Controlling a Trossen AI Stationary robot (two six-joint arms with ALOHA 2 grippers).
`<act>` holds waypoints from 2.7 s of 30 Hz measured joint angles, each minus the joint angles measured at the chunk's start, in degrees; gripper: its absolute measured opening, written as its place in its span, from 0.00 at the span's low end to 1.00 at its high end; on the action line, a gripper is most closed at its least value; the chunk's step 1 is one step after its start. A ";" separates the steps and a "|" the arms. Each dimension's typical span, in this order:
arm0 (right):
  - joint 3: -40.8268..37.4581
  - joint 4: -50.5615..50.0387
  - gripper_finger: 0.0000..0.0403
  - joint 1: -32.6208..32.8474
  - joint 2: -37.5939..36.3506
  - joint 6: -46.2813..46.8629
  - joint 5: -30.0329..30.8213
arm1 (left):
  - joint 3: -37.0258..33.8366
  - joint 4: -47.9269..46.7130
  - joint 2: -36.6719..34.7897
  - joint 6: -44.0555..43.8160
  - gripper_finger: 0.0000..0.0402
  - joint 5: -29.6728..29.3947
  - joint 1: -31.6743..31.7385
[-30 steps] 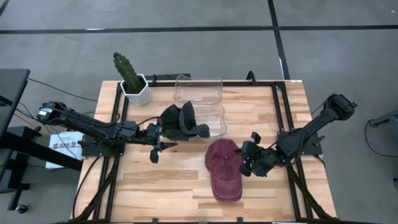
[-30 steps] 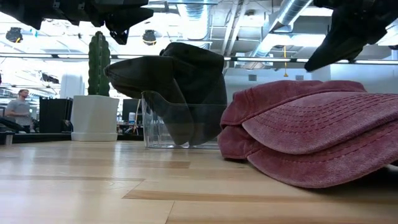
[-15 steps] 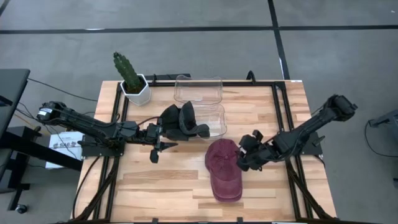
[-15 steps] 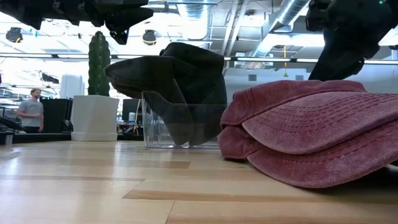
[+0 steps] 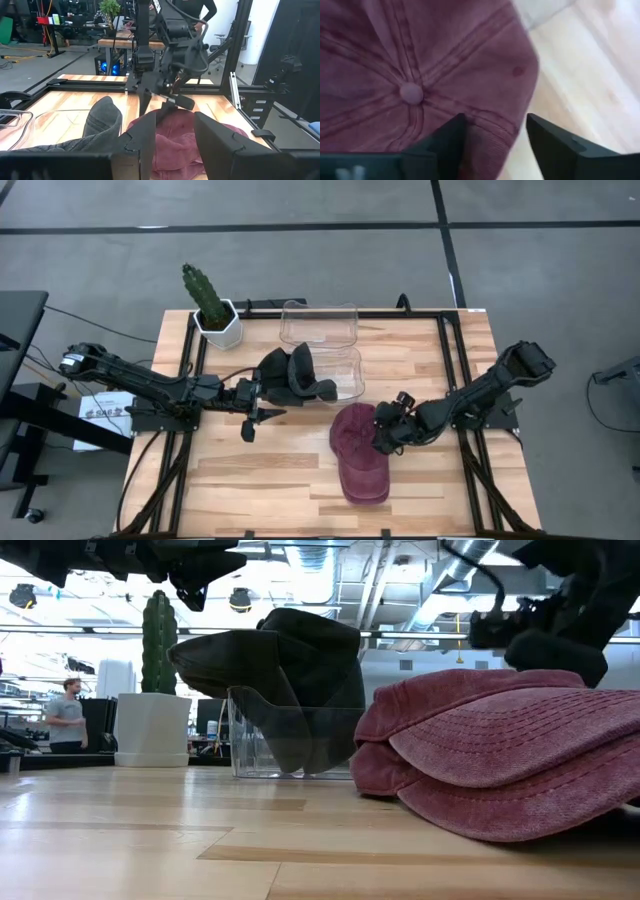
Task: Pick & Place hat
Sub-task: Put the top red cap into the top transparent bin
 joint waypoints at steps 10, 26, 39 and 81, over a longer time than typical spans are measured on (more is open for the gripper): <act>0.47 3.65 0.01 3.08 -6.97 -0.27 4.07 | 0.00 -0.09 0.00 -0.02 0.33 0.02 0.00; 1.73 17.60 0.00 16.34 -21.22 -19.60 20.80 | -0.04 3.92 0.00 0.62 0.33 9.39 -0.06; 1.73 28.91 0.00 13.11 -27.20 -39.68 22.85 | 7.81 20.12 19.75 14.05 0.33 11.00 -3.42; 12.49 50.38 0.00 18.17 -27.34 -76.48 19.99 | 24.35 16.80 36.75 21.82 0.33 -12.46 -9.87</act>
